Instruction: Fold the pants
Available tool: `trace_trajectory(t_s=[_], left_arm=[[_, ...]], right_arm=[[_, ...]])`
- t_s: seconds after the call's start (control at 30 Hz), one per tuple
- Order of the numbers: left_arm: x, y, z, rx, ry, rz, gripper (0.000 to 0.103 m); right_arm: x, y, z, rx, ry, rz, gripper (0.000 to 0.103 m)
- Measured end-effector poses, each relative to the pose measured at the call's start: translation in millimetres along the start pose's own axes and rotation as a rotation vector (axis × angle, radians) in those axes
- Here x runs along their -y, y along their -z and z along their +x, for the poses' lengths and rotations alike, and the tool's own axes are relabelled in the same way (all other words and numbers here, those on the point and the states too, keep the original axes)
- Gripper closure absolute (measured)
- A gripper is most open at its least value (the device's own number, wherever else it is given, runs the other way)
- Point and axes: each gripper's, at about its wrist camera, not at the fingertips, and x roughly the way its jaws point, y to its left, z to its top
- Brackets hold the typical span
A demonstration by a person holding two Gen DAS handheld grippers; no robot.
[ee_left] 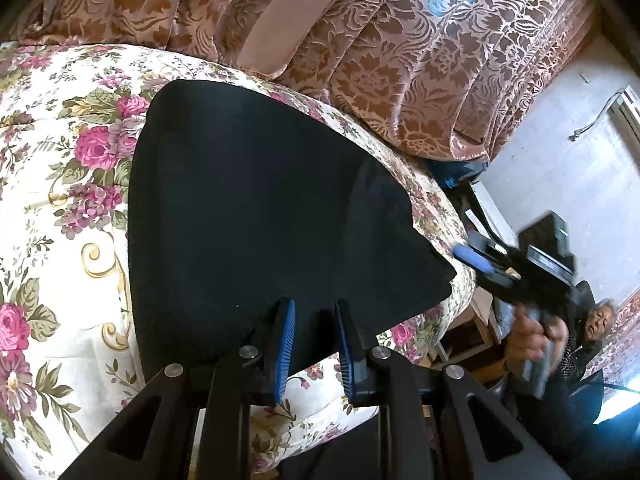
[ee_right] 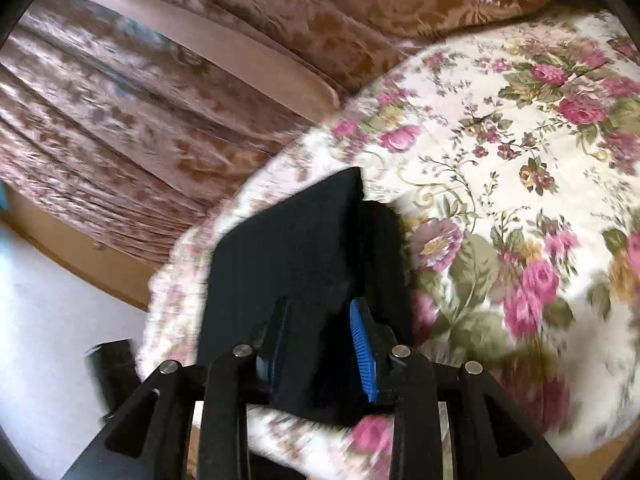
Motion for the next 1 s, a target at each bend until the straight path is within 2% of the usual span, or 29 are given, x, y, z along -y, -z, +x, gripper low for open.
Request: trace_trajectory(t_s=[0.07, 0.13, 0.27, 0.4, 0.47, 0.5, 0.53, 0.67, 0.73, 0.87, 1.0], left_arm=[[1.3, 0.4, 0.6, 0.004, -0.002, 0.006, 0.083], [2.4, 0.3, 0.0, 0.006, -0.001, 0.007, 0.083], [5.1, 0.6, -3.0, 0.011, -0.004, 0.013, 0.083], [11.1, -0.4, -10.2, 0.027, -0.008, 0.032, 0.081], [11.6, -0.7, -15.1, 0.044, -0.009, 0.032, 0.081], [11.6, -1.2, -17.6, 0.051, -0.013, 0.032, 0.081], [12.0, -1.7, -21.1, 0.058, -0.021, 0.036, 0.081], [11.7, -0.7, -35.1, 0.082, -0.042, 0.055, 0.081], [9.8, 2.1, -33.5, 0.068, -0.081, 0.063, 0.081], [2.8, 12.4, -11.1, 0.006, -0.127, 0.032, 0.081], [13.9, 21.4, -4.8, 0.025, -0.189, 0.082, 0.081]], right_arm=[[-11.4, 15.1, -15.3, -0.011, -0.052, -0.002, 0.071], [-18.2, 30.8, -16.7, -0.047, -0.079, 0.014, 0.065], [-13.6, 53.5, 8.3, -0.099, -0.056, 0.077, 0.064], [-0.3, 50.6, 31.7, -0.1, -0.026, 0.174, 0.065], [-3.2, 49.5, 35.8, -0.083, -0.017, 0.154, 0.072], [-5.5, 49.2, 36.2, -0.073, -0.005, 0.14, 0.086], [-6.6, 49.3, 35.3, -0.068, 0.001, 0.132, 0.093], [-15.4, 52.7, 27.0, -0.062, 0.016, 0.083, 0.096], [-20.5, 57.1, 21.7, -0.067, 0.029, 0.05, 0.096], [-0.7, 68.8, 22.9, -0.098, 0.115, 0.05, 0.097], [16.9, 74.0, 35.6, -0.104, 0.113, 0.078, 0.098]])
